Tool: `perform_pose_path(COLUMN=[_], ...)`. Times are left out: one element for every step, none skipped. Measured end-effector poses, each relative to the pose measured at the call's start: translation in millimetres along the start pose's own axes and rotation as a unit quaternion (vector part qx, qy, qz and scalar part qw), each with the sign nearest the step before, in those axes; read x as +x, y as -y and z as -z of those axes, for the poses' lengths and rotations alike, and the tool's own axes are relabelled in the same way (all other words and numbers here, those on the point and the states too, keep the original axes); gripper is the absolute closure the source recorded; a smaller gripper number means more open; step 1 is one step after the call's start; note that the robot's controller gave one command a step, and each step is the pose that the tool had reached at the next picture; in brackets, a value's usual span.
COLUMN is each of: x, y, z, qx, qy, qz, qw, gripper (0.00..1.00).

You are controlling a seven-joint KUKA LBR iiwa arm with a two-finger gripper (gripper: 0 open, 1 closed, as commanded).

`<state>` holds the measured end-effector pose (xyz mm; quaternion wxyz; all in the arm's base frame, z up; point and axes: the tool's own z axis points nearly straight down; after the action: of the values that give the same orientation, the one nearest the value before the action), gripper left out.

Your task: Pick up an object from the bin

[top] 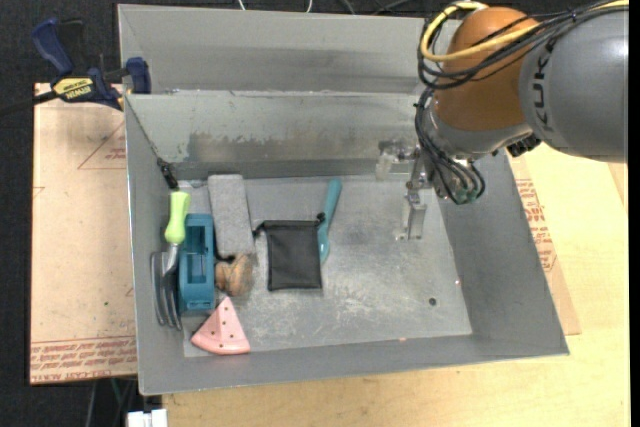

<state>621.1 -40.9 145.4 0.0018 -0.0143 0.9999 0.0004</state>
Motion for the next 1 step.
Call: perform_pose_path(x=[-12.8], y=[-87.4], z=[-57.7], qx=[0.001], qy=[0.0054], qz=[-0.029], qw=[0.9996], gripper=[0.00])
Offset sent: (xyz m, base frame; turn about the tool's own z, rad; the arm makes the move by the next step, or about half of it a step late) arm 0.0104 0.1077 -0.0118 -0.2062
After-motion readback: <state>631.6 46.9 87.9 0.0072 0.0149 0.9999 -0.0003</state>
